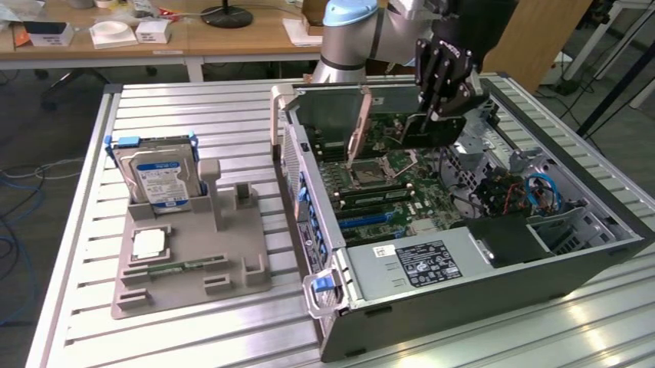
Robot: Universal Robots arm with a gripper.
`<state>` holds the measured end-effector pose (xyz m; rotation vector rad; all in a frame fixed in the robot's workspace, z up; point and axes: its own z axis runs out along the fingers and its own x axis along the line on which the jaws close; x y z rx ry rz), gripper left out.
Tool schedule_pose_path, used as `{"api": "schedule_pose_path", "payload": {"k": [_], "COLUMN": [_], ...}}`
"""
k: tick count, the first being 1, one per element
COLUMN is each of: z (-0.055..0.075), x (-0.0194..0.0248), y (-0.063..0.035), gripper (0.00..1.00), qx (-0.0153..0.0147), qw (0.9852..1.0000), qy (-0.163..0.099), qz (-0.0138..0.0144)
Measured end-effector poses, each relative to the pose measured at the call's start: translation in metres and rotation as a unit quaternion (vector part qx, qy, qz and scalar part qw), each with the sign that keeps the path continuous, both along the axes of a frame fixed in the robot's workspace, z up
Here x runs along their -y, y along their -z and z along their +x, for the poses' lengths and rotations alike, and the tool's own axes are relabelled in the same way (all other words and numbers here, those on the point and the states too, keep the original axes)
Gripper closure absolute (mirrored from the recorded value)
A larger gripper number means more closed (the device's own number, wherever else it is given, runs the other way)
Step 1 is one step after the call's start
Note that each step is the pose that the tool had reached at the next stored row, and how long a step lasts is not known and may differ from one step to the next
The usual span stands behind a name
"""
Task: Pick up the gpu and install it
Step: 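Insert the gpu into the slot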
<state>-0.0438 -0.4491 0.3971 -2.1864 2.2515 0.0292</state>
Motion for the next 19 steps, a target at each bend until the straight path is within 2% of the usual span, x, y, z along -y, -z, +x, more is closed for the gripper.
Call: {"api": "schedule_pose_path", "payload": {"k": [13,19], "z": [0.000,0.000], "x": [0.0000,0.0000], "y": [0.0184,0.0224], "gripper": [0.74,0.74], "qx": [0.0000,0.0000], "qw": [1.0000,1.0000], "qy": [-0.001,-0.001], "qz": [0.0000,-0.0001]}}
